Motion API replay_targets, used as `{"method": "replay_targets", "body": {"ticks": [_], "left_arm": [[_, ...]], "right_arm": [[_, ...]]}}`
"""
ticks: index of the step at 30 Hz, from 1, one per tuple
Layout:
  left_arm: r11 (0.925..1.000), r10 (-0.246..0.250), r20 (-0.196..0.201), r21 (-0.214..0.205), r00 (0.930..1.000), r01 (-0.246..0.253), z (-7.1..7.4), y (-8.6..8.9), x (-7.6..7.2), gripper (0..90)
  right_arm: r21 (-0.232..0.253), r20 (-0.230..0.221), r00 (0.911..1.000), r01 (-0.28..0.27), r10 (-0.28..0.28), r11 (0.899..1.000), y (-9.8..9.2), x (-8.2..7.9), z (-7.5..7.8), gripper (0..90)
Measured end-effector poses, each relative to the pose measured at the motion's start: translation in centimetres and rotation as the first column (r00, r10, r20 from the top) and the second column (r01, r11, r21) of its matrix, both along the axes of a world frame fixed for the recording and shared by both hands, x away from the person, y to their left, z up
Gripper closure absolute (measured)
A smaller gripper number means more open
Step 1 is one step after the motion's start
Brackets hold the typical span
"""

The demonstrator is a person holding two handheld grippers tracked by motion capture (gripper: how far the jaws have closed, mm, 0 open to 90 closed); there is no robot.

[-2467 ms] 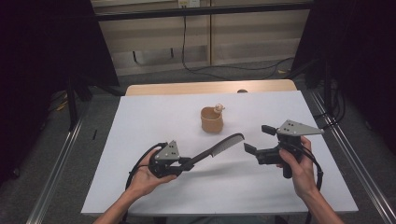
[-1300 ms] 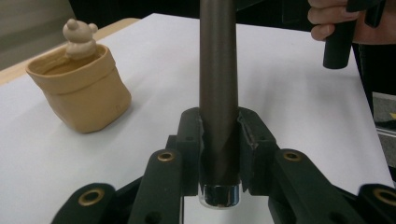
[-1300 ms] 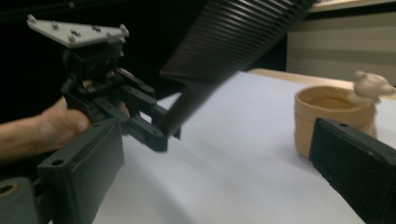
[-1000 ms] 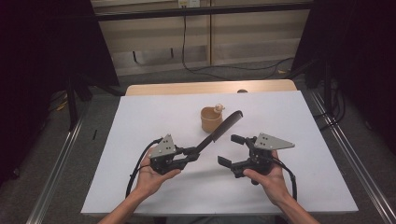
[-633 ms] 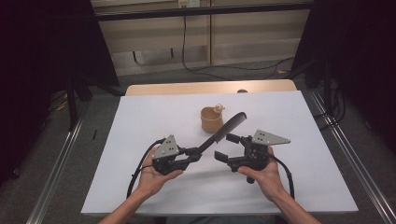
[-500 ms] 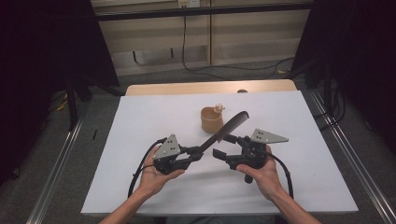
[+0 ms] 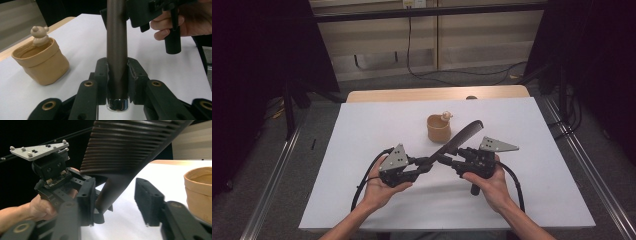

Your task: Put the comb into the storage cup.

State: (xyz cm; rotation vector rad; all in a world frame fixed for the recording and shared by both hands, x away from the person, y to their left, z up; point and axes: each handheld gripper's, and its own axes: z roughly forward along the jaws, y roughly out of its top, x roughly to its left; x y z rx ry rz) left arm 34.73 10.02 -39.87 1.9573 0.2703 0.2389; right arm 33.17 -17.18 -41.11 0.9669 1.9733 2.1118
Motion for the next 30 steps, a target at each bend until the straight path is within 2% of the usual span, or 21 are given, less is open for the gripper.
{"method": "replay_targets", "body": {"ticks": [1,7,12,13,23,30], "left_arm": [[1.0000,0.000,0.008,0.005,1.0000,0.000,0.0,0.0,0.0,72.9],[0.9998,-0.016,-0.001,0.008,0.9999,0.016,-0.2,-0.2,0.1,72.9],[0.9999,-0.014,-0.005,0.005,0.9999,0.014,-0.5,-0.4,0.1,72.8],[0.9997,-0.017,0.001,0.018,0.9999,0.017,-0.5,-0.3,0.1,72.8],[0.9992,-0.011,0.016,0.038,0.9998,0.010,-0.7,-0.6,0.1,72.8],[0.9992,-0.005,0.021,0.039,0.9998,0.005,-1.2,-0.6,0.1,72.6]], "right_arm": [[0.004,0.000,1.0000,-0.002,0.002,1.000,0.0,0.0,0.0,56.1],[-0.001,-0.004,0.9999,-0.014,0.014,1.000,0.2,0.1,-0.2,64.8],[0.036,-0.021,0.9996,-0.019,0.020,0.999,0.2,0.2,-0.3,68.2],[0.047,-0.029,0.9993,-0.023,0.024,0.999,0.2,0.3,-0.3,68.8],[0.072,-0.057,0.9976,-0.036,0.040,0.997,0.3,0.3,-0.5,72.3],[0.060,-0.073,0.9965,-0.036,0.041,0.998,0.3,0.4,-0.7,72.8]]}}
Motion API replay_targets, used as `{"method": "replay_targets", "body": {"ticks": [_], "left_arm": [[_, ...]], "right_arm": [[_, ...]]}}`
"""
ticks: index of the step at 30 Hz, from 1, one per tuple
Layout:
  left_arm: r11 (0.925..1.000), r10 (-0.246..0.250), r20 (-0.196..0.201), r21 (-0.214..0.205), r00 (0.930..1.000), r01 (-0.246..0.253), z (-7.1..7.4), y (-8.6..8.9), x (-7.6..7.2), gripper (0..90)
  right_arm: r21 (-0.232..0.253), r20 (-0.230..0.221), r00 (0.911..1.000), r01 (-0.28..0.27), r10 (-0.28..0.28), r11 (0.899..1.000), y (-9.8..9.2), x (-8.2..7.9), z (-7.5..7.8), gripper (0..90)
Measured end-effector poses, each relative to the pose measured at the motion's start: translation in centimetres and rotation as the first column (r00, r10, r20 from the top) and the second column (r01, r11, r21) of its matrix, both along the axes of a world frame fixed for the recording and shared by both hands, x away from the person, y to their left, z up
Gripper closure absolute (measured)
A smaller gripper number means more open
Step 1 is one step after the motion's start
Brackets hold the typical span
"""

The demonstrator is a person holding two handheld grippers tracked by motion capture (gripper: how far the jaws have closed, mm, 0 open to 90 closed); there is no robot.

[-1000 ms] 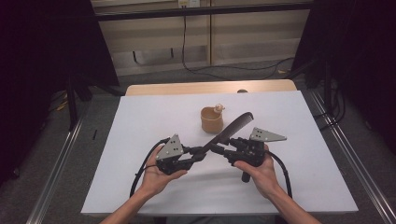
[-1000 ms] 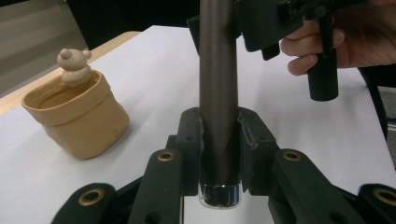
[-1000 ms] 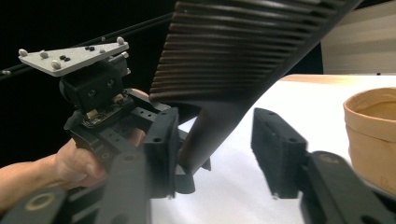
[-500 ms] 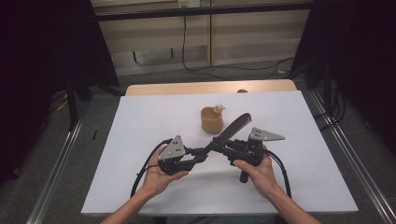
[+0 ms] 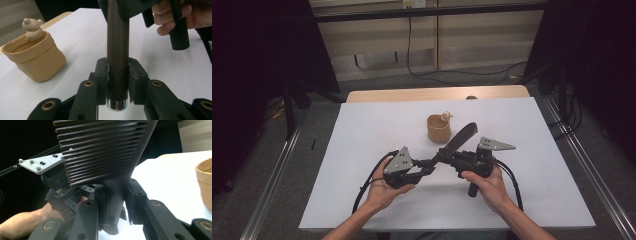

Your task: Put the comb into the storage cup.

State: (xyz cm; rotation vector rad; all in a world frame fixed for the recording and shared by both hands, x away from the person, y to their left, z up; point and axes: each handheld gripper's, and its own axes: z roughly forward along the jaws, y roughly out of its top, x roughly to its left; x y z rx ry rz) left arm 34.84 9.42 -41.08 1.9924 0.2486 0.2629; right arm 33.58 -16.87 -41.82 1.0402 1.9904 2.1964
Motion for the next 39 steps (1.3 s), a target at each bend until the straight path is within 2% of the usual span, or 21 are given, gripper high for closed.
{"method": "replay_targets", "body": {"ticks": [1,5,8,9,14,19,21,23,25,27,31,33,35,39], "left_arm": [[0.9999,0.001,-0.002,-0.012,1.0000,-0.001,0.0,0.0,0.0,72.5],[0.9999,0.015,0.020,-0.007,0.9997,-0.014,0.1,0.0,-0.2,69.4],[0.9993,0.034,0.019,-0.014,0.9992,-0.034,0.2,0.1,-0.2,55.3],[0.9986,0.045,0.009,-0.029,0.9990,-0.044,0.2,0.1,-0.3,52.5],[0.9956,0.081,-0.010,-0.047,0.9967,-0.081,0.0,0.3,-0.1,35.2],[0.9866,0.141,-0.018,-0.081,0.9899,-0.142,-0.7,0.8,-0.5,16.9],[0.9840,0.158,-0.012,-0.081,0.9874,-0.158,-0.7,1.2,-0.6,13.7],[0.9797,0.174,-0.022,-0.098,0.9845,-0.175,-0.7,1.4,-0.7,9.2],[0.9740,0.195,-0.027,-0.113,0.9805,-0.197,-0.6,1.7,-0.8,8.5],[0.9656,0.224,-0.056,-0.123,0.9730,-0.229,-0.7,2.0,-0.9,6.3],[0.9629,0.233,-0.054,-0.127,0.9710,-0.238,-0.7,2.4,-1.2,5.5],[0.9615,0.230,-0.069,-0.139,0.9708,-0.237,-0.7,2.6,-1.2,5.0],[0.9611,0.236,-0.072,-0.130,0.9691,-0.244,-0.5,2.9,-1.2,4.8],[0.9555,0.262,-0.044,-0.128,0.9641,-0.265,-0.3,3.4,-1.5,3.7]], "right_arm": [[0.001,0.004,1.0000,0.000,0.000,1.000,0.0,0.0,0.0,72.8],[0.000,0.013,0.9999,0.003,-0.003,1.000,0.1,0.0,0.1,72.9],[-0.005,0.018,0.9998,0.004,-0.004,1.000,0.0,0.0,0.1,72.9],[-0.006,0.014,0.9999,0.003,-0.003,1.000,0.0,0.0,0.2,72.9],[-0.014,0.030,0.9995,0.010,-0.010,1.000,-0.2,0.0,0.4,72.9],[-0.032,0.041,0.9991,0.013,-0.011,0.999,-0.2,0.0,0.6,72.9],[-0.037,0.049,0.9987,0.017,-0.016,0.999,-0.2,0.0,0.6,72.9],[-0.036,0.050,0.9986,0.022,-0.020,0.999,-0.3,0.0,0.7,72.9],[-0.045,0.060,0.9977,0.034,-0.031,0.998,-0.4,0.1,0.8,72.8],[-0.044,0.064,0.9974,0.037,-0.034,0.998,-0.4,0.0,0.9,72.9],[-0.049,0.072,0.9965,0.046,-0.042,0.998,-0.6,0.1,1.3,72.9],[-0.057,0.078,0.9958,0.053,-0.048,0.997,-0.8,0.1,1.4,72.9],[-0.063,0.084,0.9952,0.055,-0.050,0.996,-0.9,0.2,1.6,72.9],[-0.068,0.094,0.9931,0.076,-0.069,0.995,-1.3,0.4,1.9,72.9]]}}
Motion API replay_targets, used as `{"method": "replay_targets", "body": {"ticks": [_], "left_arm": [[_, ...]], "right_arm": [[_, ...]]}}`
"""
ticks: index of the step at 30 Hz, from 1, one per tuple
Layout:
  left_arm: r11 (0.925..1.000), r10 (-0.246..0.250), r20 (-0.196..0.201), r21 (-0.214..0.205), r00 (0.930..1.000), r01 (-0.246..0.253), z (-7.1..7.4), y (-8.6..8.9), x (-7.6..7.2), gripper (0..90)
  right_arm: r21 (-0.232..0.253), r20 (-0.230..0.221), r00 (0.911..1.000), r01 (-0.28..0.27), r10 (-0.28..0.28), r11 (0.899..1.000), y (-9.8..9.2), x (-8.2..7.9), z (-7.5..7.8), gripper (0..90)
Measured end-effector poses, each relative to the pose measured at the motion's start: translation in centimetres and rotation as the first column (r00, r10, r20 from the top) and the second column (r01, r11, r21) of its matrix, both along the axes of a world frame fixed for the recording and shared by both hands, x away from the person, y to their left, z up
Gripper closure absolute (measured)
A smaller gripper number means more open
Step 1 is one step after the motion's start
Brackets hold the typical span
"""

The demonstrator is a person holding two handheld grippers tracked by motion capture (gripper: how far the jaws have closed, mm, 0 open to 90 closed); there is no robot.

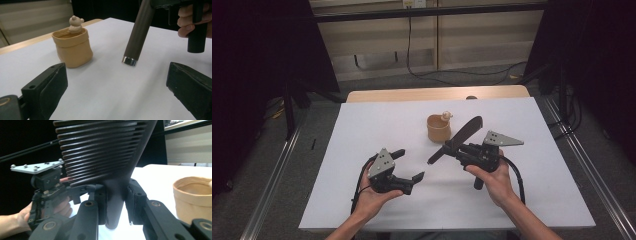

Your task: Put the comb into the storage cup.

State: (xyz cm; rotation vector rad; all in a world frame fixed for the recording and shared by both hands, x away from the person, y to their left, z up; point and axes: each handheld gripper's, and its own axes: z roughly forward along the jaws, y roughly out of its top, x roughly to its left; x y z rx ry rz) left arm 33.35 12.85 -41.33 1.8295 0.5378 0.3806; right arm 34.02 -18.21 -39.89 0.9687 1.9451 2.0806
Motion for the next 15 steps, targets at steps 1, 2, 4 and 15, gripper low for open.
{"method": "replay_targets", "body": {"ticks": [1,2,4,15], "left_arm": [[1.0000,0.002,0.008,-0.006,1.0000,-0.002,0.0,0.2,-0.1,3.7],[1.0000,0.005,0.013,-0.002,0.9999,-0.005,0.0,0.4,-0.2,3.7],[0.9999,0.008,0.027,0.006,0.9996,-0.008,0.0,1.0,-0.4,3.0],[0.9996,0.009,0.053,-0.027,0.9985,-0.008,-0.3,3.2,-0.7,2.2]], "right_arm": [[-0.002,-0.002,1.0000,0.005,-0.005,1.000,-0.1,0.1,0.1,72.9],[0.004,0.001,1.0000,0.009,-0.009,1.000,-0.2,0.2,0.2,72.9],[0.008,0.011,0.9999,0.013,-0.013,1.000,-0.3,0.2,0.5,72.9],[-0.012,0.034,0.9989,0.034,-0.033,0.999,-0.7,1.1,1.6,72.9]]}}
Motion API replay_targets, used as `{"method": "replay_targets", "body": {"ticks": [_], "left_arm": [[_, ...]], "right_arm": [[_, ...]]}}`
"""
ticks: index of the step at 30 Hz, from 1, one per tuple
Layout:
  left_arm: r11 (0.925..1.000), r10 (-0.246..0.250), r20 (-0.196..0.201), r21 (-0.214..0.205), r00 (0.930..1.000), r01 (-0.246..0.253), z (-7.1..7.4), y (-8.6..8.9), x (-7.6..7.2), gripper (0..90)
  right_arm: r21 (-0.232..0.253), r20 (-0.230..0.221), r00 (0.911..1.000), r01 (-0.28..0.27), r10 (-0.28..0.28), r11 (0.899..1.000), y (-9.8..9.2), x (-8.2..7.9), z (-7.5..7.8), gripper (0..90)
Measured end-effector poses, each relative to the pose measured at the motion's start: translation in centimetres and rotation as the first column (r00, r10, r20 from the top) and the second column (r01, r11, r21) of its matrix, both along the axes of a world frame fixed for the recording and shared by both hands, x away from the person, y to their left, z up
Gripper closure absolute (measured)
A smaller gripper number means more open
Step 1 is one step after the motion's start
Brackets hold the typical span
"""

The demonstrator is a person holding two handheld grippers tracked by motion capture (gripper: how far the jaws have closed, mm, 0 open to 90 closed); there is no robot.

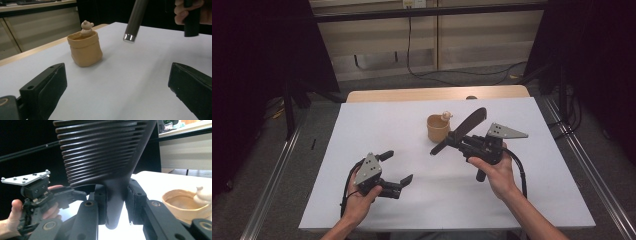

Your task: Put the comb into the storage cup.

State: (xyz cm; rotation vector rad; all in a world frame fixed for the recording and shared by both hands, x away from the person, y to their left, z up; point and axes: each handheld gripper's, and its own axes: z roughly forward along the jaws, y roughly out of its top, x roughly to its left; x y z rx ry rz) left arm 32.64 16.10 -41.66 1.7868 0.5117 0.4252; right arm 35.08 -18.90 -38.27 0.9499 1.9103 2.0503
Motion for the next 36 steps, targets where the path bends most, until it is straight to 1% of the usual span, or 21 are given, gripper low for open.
{"method": "replay_targets", "body": {"ticks": [2,5,6,7,11,12,15,16,17,18,20,23,24,26,27,30,32,33,34,35,36], "left_arm": [[0.9996,0.025,0.004,-0.010,0.9997,-0.025,-0.1,0.6,-0.1,2.3],[0.9985,0.046,0.007,-0.030,0.9989,-0.046,-0.2,1.4,-0.3,2.2],[0.9966,0.056,-0.005,-0.060,0.9984,-0.056,-0.2,1.7,-0.4,2.3],[0.9943,0.068,0.007,-0.082,0.9977,-0.067,-0.3,1.9,-0.6,2.5],[0.9922,0.102,0.012,-0.073,0.9948,-0.101,-0.7,2.4,-0.6,3.0],[0.9903,0.121,0.012,-0.070,0.9926,-0.120,-0.8,2.6,-0.5,3.0],[0.9871,0.150,0.010,-0.059,0.9886,-0.149,-0.8,3.3,-0.7,3.0],[0.9836,0.171,0.016,-0.060,0.9851,-0.170,-0.9,3.5,-0.8,2.7],[0.9822,0.182,0.021,-0.051,0.9831,-0.181,-1.1,3.8,-0.9,2.1],[0.9801,0.193,0.015,-0.049,0.9811,-0.192,-1.4,4.2,-1.0,2.1],[0.9746,0.211,-0.014,-0.074,0.9774,-0.211,-1.8,4.7,-1.0,2.0],[0.9661,0.242,-0.017,-0.089,0.9701,-0.243,-1.8,5.0,-0.9,2.0],[0.9672,0.242,-0.012,-0.078,0.9702,-0.242,-1.8,5.2,-0.9,2.0],[0.9659,0.250,-0.012,-0.066,0.9681,-0.250,-1.9,5.3,-1.0,2.8],[0.9667,0.244,-0.010,-0.076,0.9696,-0.244,-2.0,5.5,-1.1,2.6],[0.9644,0.255,0.012,-0.076,0.9668,-0.254,-1.9,5.5,-1.3,1.7],[0.9654,0.251,0.013,-0.078,0.9680,-0.249,-1.9,5.3,-1.4,1.7],[0.9670,0.247,0.023,-0.071,0.9688,-0.245,-1.8,5.2,-1.5,1.7],[0.9674,0.249,0.042,-0.060,0.9676,-0.246,-1.7,5.2,-1.7,2.0],[0.9658,0.257,0.061,-0.055,0.9646,-0.253,-1.5,5.1,-1.9,2.8],[0.9661,0.255,0.064,-0.058,0.9649,-0.251,-1.4,5.1,-2.0,2.8]], "right_arm": [[-0.001,0.004,1.0000,0.008,-0.008,1.000,-0.2,0.2,0.2,72.9],[-0.007,0.009,0.9998,0.019,-0.018,1.000,-0.3,0.5,0.3,72.9],[-0.007,0.007,0.9997,0.021,-0.021,1.000,-0.3,0.6,0.3,72.9],[-0.007,0.006,0.9998,0.021,-0.021,1.000,-0.3,0.7,0.2,72.9],[-0.022,-0.001,0.9996,0.029,-0.029,0.999,-0.4,1.2,0.2,72.9],[-0.023,0.001,0.9994,0.034,-0.034,0.999,-0.5,1.3,0.2,72.9],[-0.035,0.011,0.9991,0.041,-0.041,0.999,-0.5,1.5,0.5,72.9],[-0.042,0.013,0.9990,0.042,-0.042,0.998,-0.5,1.6,0.6,72.8],[-0.050,0.015,0.9991,0.041,-0.040,0.998,-0.5,1.6,0.7,72.9],[-0.054,0.014,0.9992,0.038,-0.037,0.998,-0.5,1.7,0.7,72.9],[-0.058,0.022,0.9989,0.042,-0.041,0.997,-0.4,1.8,0.8,72.9],[-0.071,0.033,0.9984,0.048,-0.045,0.996,-0.3,2.1,0.8,72.9],[-0.071,0.037,0.9982,0.050,-0.048,0.996,-0.4,2.2,0.8,72.9],[-0.057,0.048,0.9972,0.061,-0.058,0.997,-0.5,2.3,0.9,72.9],[-0.059,0.056,0.9965,0.066,-0.063,0.996,-0.6,2.3,1.0,72.9],[-0.061,0.061,0.9954,0.077,-0.073,0.995,-1.0,2.3,1.2,72.9],[-0.067,0.061,0.9948,0.086,-0.082,0.994,-1.2,2.3,1.2,72.9],[-0.069,0.062,0.9944,0.090,-0.085,0.994,-1.3,2.4,1.1,72.9],[-0.070,0.060,0.9942,0.093,-0.089,0.993,-1.4,2.5,1.1,72.8],[-0.074,0.063,0.9938,0.097,-0.092,0.993,-1.5,2.6,1.1,72.9],[-0.073,0.065,0.9933,0.101,-0.096,0.992,-1.5,2.7,1.1,72.8]]}}
